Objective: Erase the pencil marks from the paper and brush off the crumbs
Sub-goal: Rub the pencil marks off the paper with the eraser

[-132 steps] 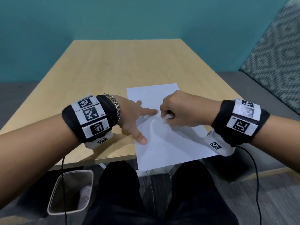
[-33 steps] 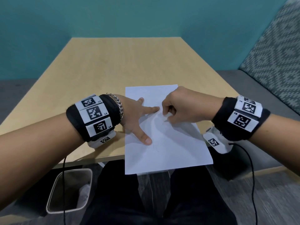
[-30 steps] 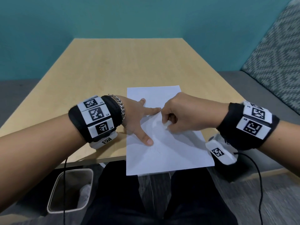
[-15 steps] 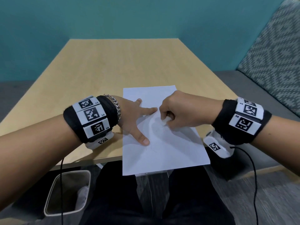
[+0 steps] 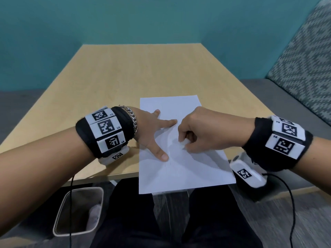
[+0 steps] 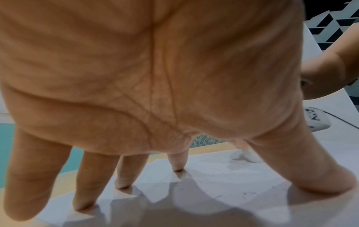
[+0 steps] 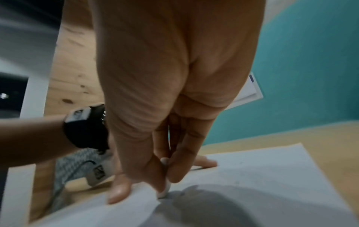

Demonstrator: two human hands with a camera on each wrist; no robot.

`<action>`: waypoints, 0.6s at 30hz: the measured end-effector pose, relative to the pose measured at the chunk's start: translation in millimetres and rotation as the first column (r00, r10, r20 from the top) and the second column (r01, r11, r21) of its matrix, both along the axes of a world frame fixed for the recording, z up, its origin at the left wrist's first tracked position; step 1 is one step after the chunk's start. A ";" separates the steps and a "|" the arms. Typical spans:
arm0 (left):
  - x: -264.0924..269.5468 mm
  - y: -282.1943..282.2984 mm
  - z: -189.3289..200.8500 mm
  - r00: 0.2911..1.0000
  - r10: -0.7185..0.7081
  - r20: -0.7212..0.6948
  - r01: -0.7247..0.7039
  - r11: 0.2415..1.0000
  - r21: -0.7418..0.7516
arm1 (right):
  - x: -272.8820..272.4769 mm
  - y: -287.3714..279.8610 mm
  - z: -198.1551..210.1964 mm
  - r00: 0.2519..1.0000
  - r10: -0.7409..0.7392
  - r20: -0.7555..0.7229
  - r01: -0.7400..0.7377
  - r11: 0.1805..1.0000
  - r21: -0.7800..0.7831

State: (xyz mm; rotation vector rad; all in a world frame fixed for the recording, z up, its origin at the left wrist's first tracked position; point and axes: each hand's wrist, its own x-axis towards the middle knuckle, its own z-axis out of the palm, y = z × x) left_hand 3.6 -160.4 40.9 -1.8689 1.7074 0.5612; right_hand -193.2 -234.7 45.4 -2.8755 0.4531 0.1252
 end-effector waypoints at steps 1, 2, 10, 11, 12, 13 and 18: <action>0.1 -0.4 0.0 1.000 0.000 0.003 0.000 1.000 0.000 | 0.3 2.5 1.5 1.000 0.017 -0.020 -0.017 1.000 0.025; -0.1 -1.0 -0.1 1.000 0.000 0.006 0.000 1.000 -0.001 | 2.0 0.8 3.1 0.999 0.020 -0.029 -0.019 1.000 0.022; -1.2 0.1 3.5 1.000 -0.003 -0.005 0.003 1.000 0.013 | 13.1 -2.2 1.1 1.000 0.024 -0.012 -0.023 0.999 0.023; -1.4 -0.7 3.2 1.000 -0.006 0.000 0.006 1.000 0.016 | 14.2 -3.6 2.0 1.000 0.015 -0.021 -0.015 1.000 0.016; -1.7 -1.4 2.5 1.000 -0.007 0.009 0.007 1.000 0.018 | 15.2 -8.1 2.6 1.000 -0.012 -0.018 0.011 1.000 -0.008; -2.2 -2.1 1.9 1.000 -0.008 0.020 0.008 1.000 0.017 | 15.2 -12.8 2.6 0.999 -0.043 -0.004 0.043 0.998 -0.037; -1.8 -0.4 2.4 1.000 -0.008 0.006 0.008 1.000 0.008 | 12.5 -1.8 1.1 1.000 0.008 -0.016 -0.008 1.000 -0.006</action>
